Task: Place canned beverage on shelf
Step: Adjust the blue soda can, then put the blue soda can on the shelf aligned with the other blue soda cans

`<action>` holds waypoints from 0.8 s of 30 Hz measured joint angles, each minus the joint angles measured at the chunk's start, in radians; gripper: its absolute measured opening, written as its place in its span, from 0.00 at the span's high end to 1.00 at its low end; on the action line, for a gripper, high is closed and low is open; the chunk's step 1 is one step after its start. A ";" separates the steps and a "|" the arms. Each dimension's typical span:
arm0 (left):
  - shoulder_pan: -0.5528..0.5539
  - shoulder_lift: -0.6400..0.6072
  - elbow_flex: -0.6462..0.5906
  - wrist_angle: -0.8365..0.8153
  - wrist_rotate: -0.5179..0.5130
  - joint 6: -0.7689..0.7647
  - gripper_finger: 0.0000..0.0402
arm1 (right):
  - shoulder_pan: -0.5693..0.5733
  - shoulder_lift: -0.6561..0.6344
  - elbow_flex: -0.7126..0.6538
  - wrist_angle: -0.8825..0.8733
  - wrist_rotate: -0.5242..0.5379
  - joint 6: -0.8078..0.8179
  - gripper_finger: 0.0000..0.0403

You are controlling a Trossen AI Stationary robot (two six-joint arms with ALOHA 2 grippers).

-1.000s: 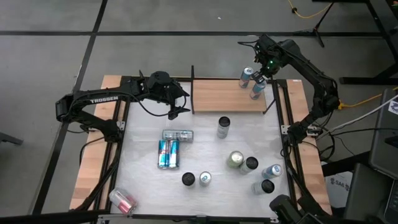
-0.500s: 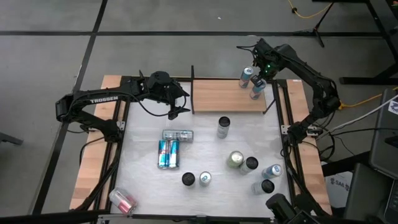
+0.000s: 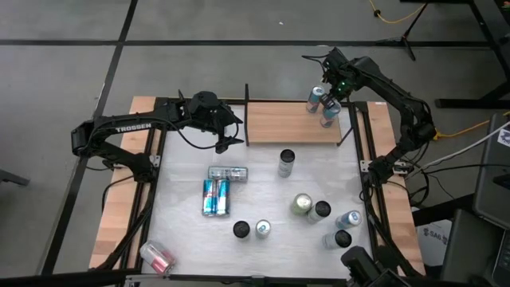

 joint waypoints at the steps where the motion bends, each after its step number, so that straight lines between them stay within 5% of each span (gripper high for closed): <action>1: 0.000 0.000 0.000 0.000 0.000 0.000 0.14 | 0.000 0.000 0.000 0.000 0.000 0.000 1.00; 16: 0.000 0.000 0.000 0.000 -0.005 0.000 0.14 | 0.000 -0.097 -0.003 -0.004 -0.008 0.000 1.00; 20: 0.000 0.000 0.000 0.000 -0.073 -0.001 0.14 | 0.000 -0.143 -0.003 0.004 -0.014 0.000 1.00; 24: 0.005 0.000 0.000 0.000 -0.171 -0.040 0.14 | 0.001 -0.178 -0.002 0.052 -0.142 0.000 1.00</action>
